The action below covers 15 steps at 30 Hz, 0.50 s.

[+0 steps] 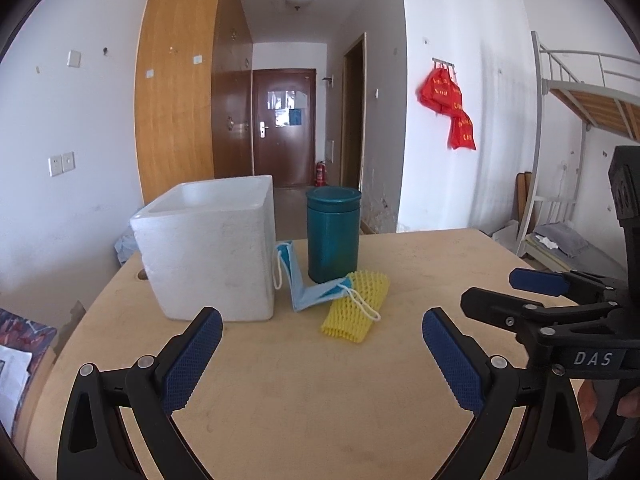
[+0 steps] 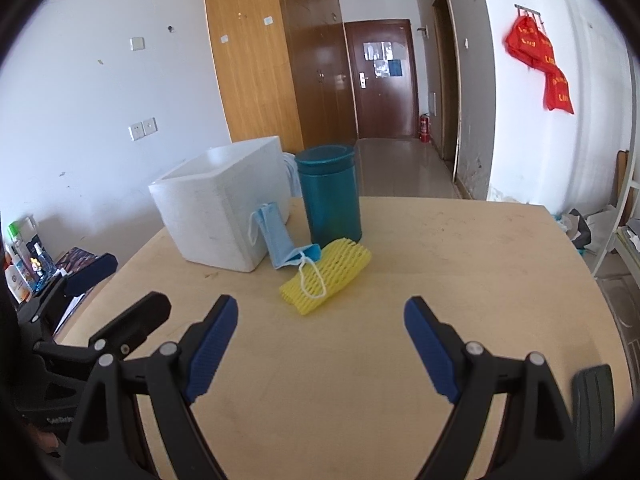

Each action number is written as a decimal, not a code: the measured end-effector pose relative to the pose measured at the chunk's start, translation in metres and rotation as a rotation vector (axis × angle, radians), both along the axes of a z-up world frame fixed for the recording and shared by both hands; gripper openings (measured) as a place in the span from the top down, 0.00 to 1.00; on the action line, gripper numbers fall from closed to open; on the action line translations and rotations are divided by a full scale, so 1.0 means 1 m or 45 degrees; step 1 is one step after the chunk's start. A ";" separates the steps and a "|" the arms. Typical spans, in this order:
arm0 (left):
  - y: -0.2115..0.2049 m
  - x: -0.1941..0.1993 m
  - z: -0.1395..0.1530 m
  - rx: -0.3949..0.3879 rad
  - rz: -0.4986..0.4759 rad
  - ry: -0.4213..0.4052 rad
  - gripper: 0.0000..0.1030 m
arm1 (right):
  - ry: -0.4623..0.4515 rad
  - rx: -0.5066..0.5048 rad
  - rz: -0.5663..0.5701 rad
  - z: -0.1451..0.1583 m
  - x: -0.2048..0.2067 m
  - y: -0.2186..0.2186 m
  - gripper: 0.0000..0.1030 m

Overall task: Organize soft objects
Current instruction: 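Move the right tool to the yellow net sleeve while the left tool approaches the blue mask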

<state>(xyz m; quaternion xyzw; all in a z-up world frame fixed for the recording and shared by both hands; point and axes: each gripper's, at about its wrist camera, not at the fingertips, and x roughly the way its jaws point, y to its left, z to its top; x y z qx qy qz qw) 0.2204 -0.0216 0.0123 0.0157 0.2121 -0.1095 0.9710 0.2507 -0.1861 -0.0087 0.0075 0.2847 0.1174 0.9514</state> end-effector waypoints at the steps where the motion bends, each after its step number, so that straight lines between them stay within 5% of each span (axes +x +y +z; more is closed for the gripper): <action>1: 0.000 0.004 0.000 -0.003 -0.001 -0.004 0.03 | 0.005 0.000 0.000 -0.001 0.005 0.000 0.14; 15: -0.011 0.077 -0.027 0.005 -0.011 0.060 0.03 | 0.079 -0.019 -0.046 -0.012 0.071 -0.017 0.15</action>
